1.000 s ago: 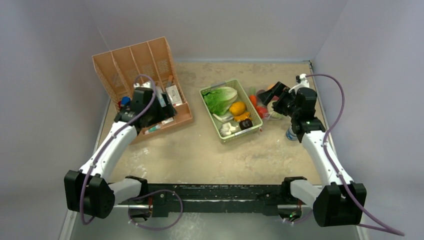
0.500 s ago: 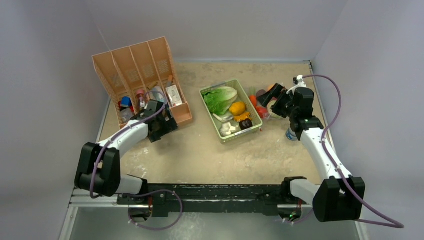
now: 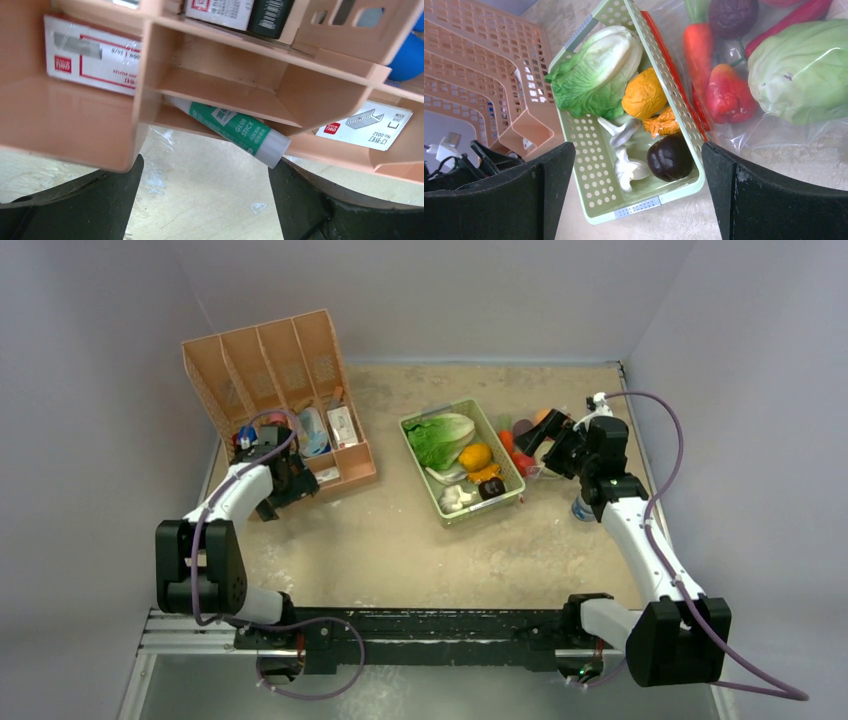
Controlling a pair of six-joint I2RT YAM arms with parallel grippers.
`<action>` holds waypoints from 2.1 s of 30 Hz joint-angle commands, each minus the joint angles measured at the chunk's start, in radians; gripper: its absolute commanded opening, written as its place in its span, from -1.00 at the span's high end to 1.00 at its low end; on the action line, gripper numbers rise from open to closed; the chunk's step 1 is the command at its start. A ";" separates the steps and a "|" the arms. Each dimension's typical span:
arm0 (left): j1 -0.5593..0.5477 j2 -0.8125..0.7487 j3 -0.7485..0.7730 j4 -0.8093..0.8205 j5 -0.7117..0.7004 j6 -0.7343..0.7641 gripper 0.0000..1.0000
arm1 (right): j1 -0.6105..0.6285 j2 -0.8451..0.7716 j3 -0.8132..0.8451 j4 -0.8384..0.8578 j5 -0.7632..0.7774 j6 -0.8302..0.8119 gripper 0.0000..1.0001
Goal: Open the zip-top bag and remove the fake food
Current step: Adjust the distractor at the center of the board.
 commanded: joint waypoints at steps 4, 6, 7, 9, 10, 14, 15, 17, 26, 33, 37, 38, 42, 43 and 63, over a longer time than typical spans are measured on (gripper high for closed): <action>0.167 0.093 0.129 0.162 -0.017 0.045 -0.91 | -0.005 -0.030 0.043 -0.026 0.034 -0.032 -1.00; 0.176 0.134 0.166 0.152 -0.031 0.057 -0.91 | -0.005 -0.033 0.042 -0.026 0.044 -0.036 -1.00; 0.183 0.153 0.189 0.142 -0.038 0.065 -0.91 | -0.004 -0.034 0.042 -0.024 0.044 -0.038 -1.00; 0.203 0.178 0.223 0.142 -0.048 0.064 -0.91 | -0.005 -0.036 0.044 -0.031 0.047 -0.043 -1.00; 0.216 0.188 0.229 0.157 -0.028 0.065 -0.91 | -0.005 -0.037 0.044 -0.034 0.048 -0.046 -1.00; 0.238 0.257 0.301 0.154 0.000 0.084 -0.90 | -0.005 -0.043 0.038 -0.042 0.057 -0.049 -1.00; 0.242 0.280 0.323 0.146 -0.013 0.088 -0.90 | -0.005 -0.044 0.038 -0.045 0.059 -0.052 -1.00; 0.258 0.308 0.353 0.147 -0.012 0.095 -0.90 | -0.005 -0.047 0.039 -0.053 0.066 -0.056 -1.00; 0.279 0.298 0.355 0.180 0.113 0.119 -0.90 | -0.005 -0.050 0.043 -0.066 0.071 -0.068 -1.00; 0.280 0.113 0.287 0.179 0.116 0.088 -0.93 | -0.004 -0.036 0.030 -0.043 0.040 -0.061 -1.00; 0.279 0.034 0.255 0.168 0.117 0.065 -0.95 | -0.005 -0.021 0.053 -0.077 0.040 -0.068 -1.00; 0.275 0.020 0.244 0.164 0.138 0.061 -0.95 | -0.005 -0.022 0.054 -0.082 0.042 -0.069 -1.00; 0.165 -0.031 0.160 0.192 0.225 0.064 -0.92 | -0.005 -0.031 0.039 -0.060 0.042 -0.058 -1.00; 0.114 -0.035 0.139 0.195 0.237 0.068 -0.92 | -0.005 -0.034 0.035 -0.048 0.042 -0.051 -1.00; 0.107 0.249 0.181 0.413 0.195 0.004 -0.88 | -0.004 -0.002 0.028 0.010 -0.085 -0.108 -1.00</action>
